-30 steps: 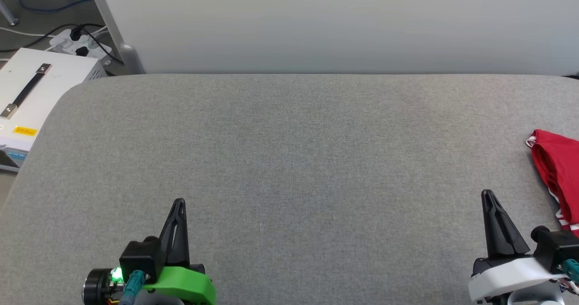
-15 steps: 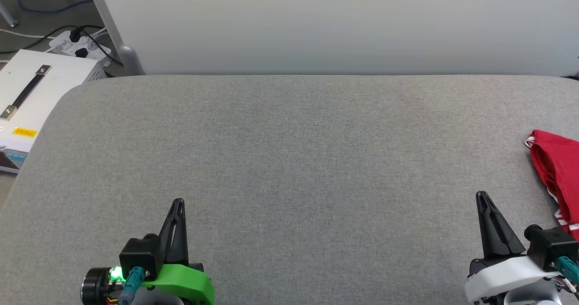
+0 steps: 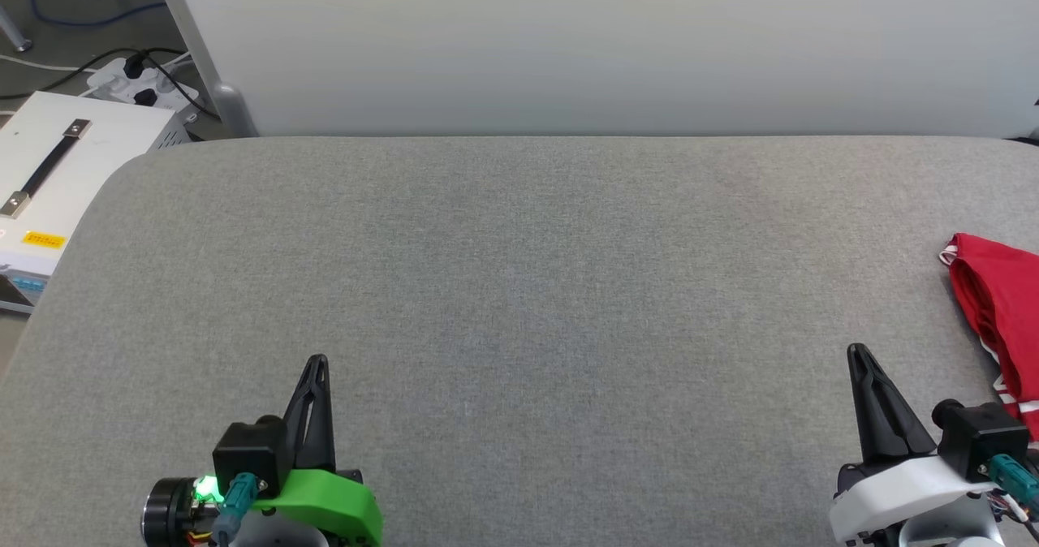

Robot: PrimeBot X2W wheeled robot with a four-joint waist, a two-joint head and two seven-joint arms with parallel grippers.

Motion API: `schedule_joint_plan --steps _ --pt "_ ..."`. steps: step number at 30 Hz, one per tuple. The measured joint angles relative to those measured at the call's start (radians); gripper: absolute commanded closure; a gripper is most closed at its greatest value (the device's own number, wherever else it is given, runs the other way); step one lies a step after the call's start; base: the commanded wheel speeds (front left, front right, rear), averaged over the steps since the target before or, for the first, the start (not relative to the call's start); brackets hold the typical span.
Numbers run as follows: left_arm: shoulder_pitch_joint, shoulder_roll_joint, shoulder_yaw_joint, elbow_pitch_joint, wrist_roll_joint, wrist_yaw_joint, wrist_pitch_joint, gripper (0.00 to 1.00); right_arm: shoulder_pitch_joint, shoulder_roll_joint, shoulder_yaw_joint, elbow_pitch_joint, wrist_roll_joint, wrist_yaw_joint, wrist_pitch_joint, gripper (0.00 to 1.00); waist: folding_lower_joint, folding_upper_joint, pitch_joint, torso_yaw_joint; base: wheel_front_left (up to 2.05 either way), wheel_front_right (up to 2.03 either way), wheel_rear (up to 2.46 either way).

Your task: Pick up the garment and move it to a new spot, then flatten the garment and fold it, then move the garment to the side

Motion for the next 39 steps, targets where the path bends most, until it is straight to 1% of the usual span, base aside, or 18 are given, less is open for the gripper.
schedule_joint_plan --steps 39 --pt "-0.01 0.0 0.014 -0.023 0.031 0.0 0.078 1.0 -0.02 0.02 0.009 -0.016 -0.061 0.0 0.079 1.0 0.0 0.0 -0.009 -0.006 0.0 0.0 0.0"
